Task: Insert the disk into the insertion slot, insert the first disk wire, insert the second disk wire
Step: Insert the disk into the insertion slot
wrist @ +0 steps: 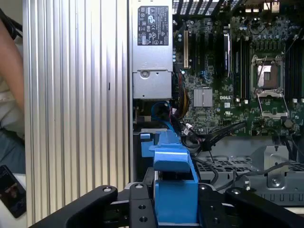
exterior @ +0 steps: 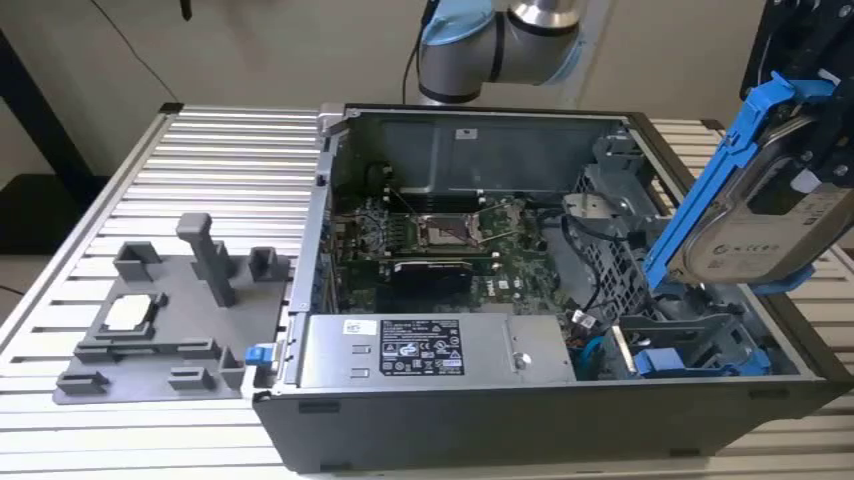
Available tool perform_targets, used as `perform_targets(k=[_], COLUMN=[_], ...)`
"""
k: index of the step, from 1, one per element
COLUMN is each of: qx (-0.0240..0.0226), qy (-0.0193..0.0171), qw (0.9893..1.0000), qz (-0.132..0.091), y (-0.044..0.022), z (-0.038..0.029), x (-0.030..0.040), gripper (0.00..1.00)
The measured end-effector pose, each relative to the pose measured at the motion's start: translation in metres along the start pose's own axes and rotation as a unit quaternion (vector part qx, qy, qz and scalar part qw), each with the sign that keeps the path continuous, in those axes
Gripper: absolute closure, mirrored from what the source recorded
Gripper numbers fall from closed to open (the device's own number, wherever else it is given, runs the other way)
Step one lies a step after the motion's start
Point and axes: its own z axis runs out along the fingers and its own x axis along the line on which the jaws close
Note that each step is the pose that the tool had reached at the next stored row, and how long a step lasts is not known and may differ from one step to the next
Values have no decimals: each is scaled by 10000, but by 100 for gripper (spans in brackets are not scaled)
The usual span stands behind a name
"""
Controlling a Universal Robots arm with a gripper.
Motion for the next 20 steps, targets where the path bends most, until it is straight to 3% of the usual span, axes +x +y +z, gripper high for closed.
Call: perform_targets(k=[5, 20], qx=[0, 0], qy=[0, 2], qw=[10000, 10000], qz=[0, -61], y=[0, -11], z=[8, 190], x=[0, 9], gripper=[67, 67])
